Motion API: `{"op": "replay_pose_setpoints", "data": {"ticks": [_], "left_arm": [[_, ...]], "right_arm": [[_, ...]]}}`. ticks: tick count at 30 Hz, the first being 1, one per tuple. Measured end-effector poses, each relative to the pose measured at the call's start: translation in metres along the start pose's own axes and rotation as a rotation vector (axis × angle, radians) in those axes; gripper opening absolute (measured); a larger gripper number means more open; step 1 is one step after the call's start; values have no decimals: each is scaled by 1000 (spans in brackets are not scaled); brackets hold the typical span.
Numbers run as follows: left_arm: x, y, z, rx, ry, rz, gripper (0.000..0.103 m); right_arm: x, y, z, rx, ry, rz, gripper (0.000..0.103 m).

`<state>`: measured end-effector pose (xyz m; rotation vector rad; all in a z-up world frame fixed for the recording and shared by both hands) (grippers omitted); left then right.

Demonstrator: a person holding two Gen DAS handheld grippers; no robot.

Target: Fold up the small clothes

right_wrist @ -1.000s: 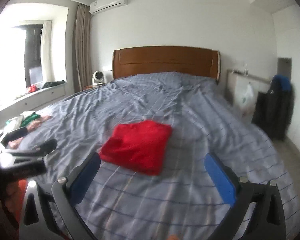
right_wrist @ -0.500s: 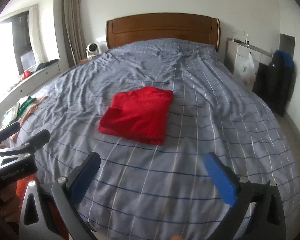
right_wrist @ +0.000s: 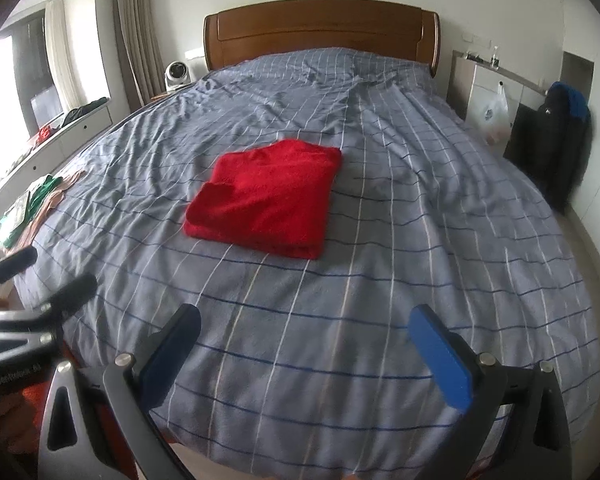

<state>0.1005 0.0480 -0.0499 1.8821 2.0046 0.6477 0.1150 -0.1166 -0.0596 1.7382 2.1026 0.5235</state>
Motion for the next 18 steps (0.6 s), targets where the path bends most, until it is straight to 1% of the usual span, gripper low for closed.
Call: {"op": "replay_pose_setpoints", "data": {"ticks": [3,6,10,14,18], "left_arm": [[-1,-1,0,14,-17,-1,103],[0,-1,-1,19,-12,-6,103],[1,1,-5,7,-3,-4,103],[4,3,-10,7,-28,-9,103],[6,5,-16,-2,-26,-17,103]], "right_arm": [[1,1,-5,-20,-15,-5,102],[3,3,-9,-31,-20,-18,102],[10,4,-17,-38,-19,-31,102],[16,7,-24,-34,-7,-36,102],[23,11,-35,-66,-6,-44,102]]}}
Point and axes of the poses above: each gripper's, at about its wrist camera, not at the fingertips, and z roughly the way its jaws point, x to its left, y to its top, the point moved 3 cm from there along z, roughly the way its jaws point, and after that the axes turned 13 degrees about x, right-handed, at the moved point
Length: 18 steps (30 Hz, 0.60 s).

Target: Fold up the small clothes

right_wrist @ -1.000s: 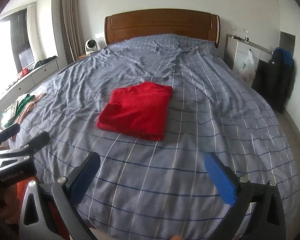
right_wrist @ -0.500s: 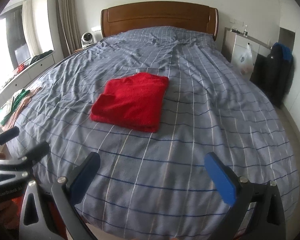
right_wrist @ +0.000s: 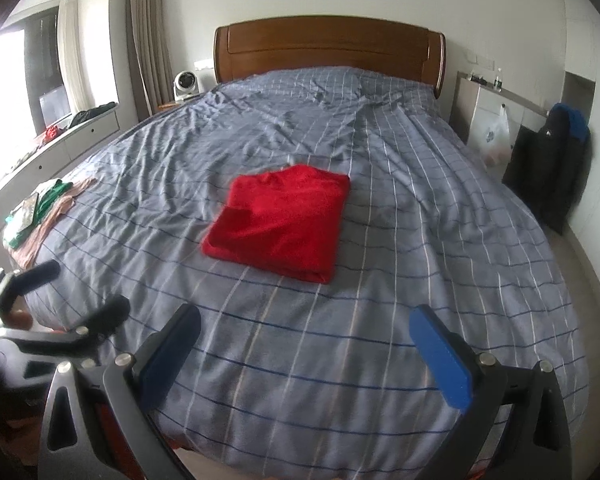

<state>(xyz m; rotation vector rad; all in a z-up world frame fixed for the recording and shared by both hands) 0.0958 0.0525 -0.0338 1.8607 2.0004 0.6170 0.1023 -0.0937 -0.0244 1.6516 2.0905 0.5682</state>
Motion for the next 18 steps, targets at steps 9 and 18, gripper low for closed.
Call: {"op": "replay_pose_setpoints", "data": {"ticks": [9,18], "left_arm": [[11,1,8,22,67,-44,103],[6,-2,9,19,61,-25,103]], "right_arm": [[1,-7,12,18,-65,-30,102],[-3,-8,13,15,-83,-29,102]]}}
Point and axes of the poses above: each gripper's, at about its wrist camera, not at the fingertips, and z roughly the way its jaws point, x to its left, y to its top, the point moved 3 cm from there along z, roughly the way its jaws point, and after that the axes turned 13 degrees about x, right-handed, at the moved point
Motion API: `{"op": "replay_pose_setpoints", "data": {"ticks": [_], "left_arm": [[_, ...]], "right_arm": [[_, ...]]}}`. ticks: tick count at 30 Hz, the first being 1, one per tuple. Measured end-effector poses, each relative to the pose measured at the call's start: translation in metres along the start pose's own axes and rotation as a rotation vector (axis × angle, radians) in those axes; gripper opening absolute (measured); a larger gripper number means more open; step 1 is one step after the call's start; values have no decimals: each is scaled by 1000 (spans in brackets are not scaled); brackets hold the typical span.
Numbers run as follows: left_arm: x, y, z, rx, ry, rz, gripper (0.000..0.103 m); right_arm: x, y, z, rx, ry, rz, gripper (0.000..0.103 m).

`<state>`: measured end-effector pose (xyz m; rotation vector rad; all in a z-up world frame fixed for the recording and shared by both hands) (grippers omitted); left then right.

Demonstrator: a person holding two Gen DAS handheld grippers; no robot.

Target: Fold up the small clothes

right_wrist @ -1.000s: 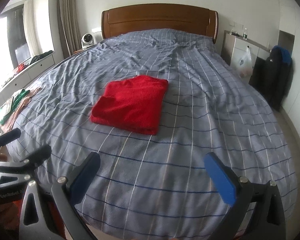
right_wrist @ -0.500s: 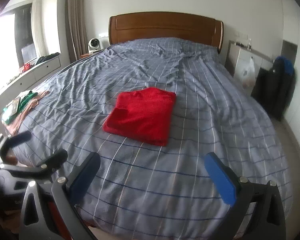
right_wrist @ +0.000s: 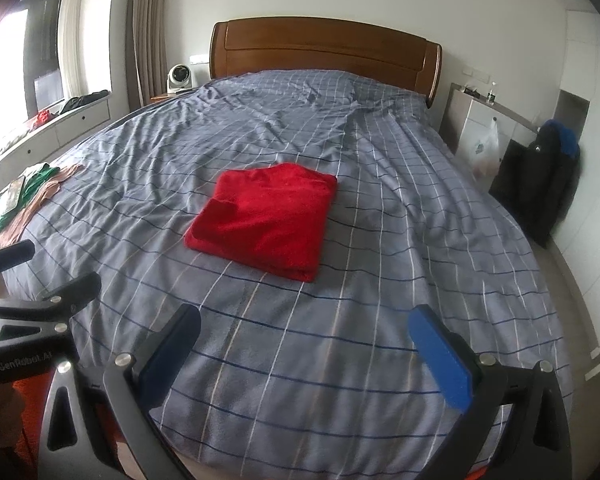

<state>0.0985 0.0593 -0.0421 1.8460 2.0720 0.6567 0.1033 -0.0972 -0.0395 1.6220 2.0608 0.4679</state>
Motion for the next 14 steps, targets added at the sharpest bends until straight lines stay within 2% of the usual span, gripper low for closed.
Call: {"op": "replay_pose_setpoints", "data": {"ticks": [14], "left_arm": [[-2,1,-7,-27,-3,-4,103]], "right_arm": [[0,-2,1,2,4,3,102]]}}
Point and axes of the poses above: each gripper's, at about its wrist camera, not at the fingertips, and z roughly the way its jaws point, x to its left, y to its top, the point moved 3 cm from there along z, roughly the way its jaws point, and after that the axes turned 13 degrees about x, right-handed, at the moved point
